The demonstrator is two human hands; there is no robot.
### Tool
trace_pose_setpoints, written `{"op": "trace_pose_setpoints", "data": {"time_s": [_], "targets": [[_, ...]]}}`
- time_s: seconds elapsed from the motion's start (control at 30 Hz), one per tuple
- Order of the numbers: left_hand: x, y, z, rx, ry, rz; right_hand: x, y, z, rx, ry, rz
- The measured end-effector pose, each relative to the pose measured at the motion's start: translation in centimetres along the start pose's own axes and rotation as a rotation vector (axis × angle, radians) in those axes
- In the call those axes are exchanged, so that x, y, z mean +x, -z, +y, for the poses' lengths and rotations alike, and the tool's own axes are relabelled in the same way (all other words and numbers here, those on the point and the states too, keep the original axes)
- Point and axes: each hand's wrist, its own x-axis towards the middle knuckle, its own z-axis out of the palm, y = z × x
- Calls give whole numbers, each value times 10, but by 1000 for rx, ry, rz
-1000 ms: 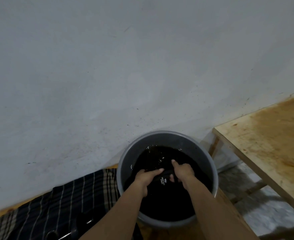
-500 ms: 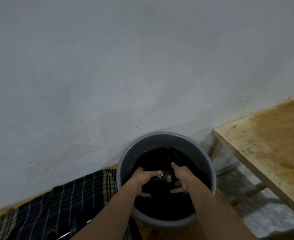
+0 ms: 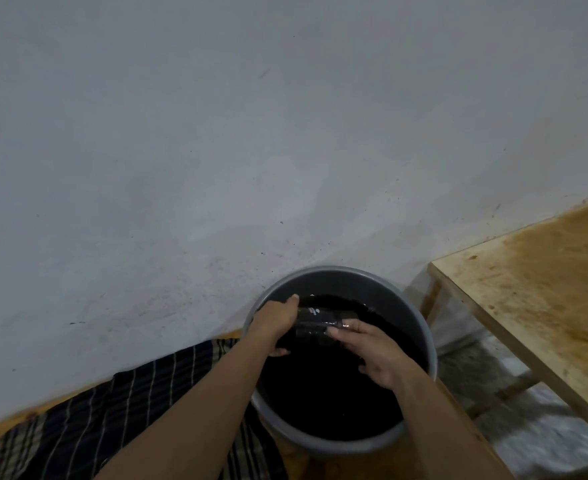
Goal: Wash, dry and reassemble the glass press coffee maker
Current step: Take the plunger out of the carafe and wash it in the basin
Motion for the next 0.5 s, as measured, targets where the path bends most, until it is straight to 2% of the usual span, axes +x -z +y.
{"op": "trace_pose_setpoints", "data": {"time_s": [0.07,0.17,0.27,0.37,0.5], "targets": [[-2,4,-1,-25,114,-158,4,-2,2,29,25,50],[4,0,-16,104,123,-312,18,-2,4,12,-17,182],[7,-17,-33,-99,82,-303,31,2,4,33,-106,260],[32,-39,-51,-227,63,-187,35,5,5,-52,-94,179],[32,-39,-50,-339,196,-203,37,7,11,-251,-111,169]]}}
